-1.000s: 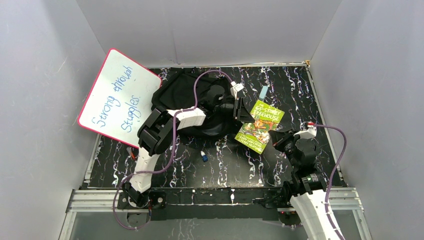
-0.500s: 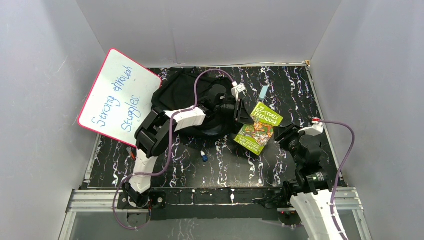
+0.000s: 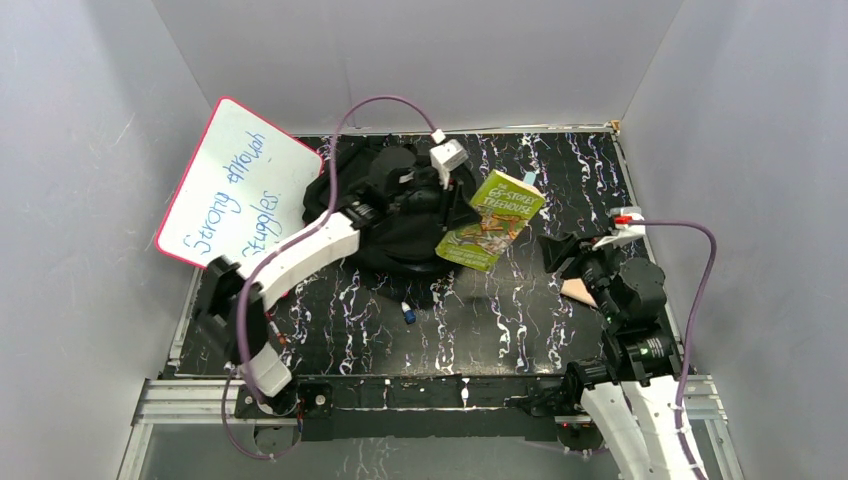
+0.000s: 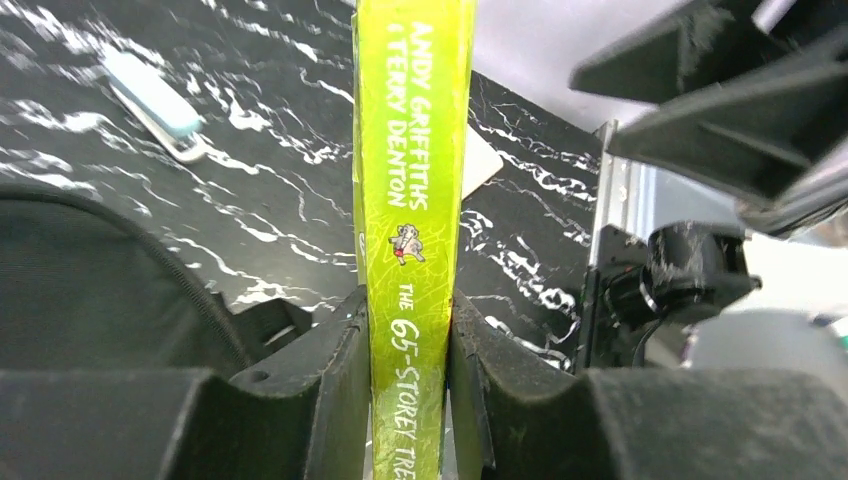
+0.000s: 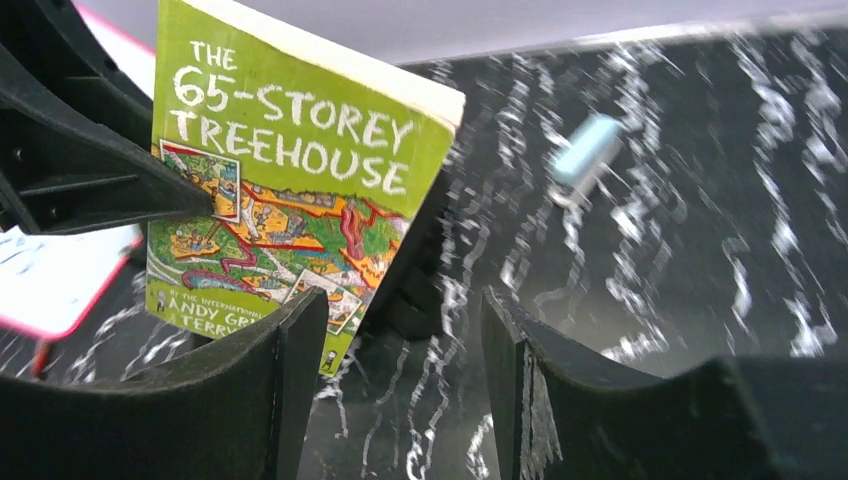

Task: Pack the student bag
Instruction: Pick up the book from the center of the board.

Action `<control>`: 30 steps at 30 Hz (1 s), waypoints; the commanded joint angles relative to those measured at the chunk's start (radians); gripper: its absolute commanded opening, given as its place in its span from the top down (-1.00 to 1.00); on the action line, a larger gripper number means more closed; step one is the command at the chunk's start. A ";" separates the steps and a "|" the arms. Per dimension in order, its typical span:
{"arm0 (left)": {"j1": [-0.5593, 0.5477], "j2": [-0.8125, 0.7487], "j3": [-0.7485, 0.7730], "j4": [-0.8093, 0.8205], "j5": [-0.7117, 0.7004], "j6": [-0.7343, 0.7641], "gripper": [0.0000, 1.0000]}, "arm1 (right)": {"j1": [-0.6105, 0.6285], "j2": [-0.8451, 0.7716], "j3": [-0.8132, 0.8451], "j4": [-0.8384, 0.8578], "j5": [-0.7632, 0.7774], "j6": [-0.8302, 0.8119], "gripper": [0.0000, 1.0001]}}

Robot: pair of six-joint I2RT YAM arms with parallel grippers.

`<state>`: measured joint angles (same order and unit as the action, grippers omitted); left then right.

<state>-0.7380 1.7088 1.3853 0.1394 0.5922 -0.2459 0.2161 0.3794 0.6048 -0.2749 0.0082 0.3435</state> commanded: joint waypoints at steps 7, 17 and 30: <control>-0.003 -0.490 -0.236 -0.115 -0.029 0.582 1.00 | 0.001 0.129 0.090 0.521 -0.741 -0.238 -0.42; -0.001 -0.597 -0.224 -0.396 -0.002 0.815 1.00 | 0.001 0.364 0.262 0.496 -1.208 -0.532 -0.56; -0.003 -0.539 -0.134 -0.509 0.032 0.885 1.00 | 0.143 0.547 0.390 0.209 -1.072 -0.752 -0.59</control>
<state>-0.7399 1.1736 1.1812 -0.3950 0.5770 0.5976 0.2981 0.9176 0.9184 0.0456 -1.1515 -0.2932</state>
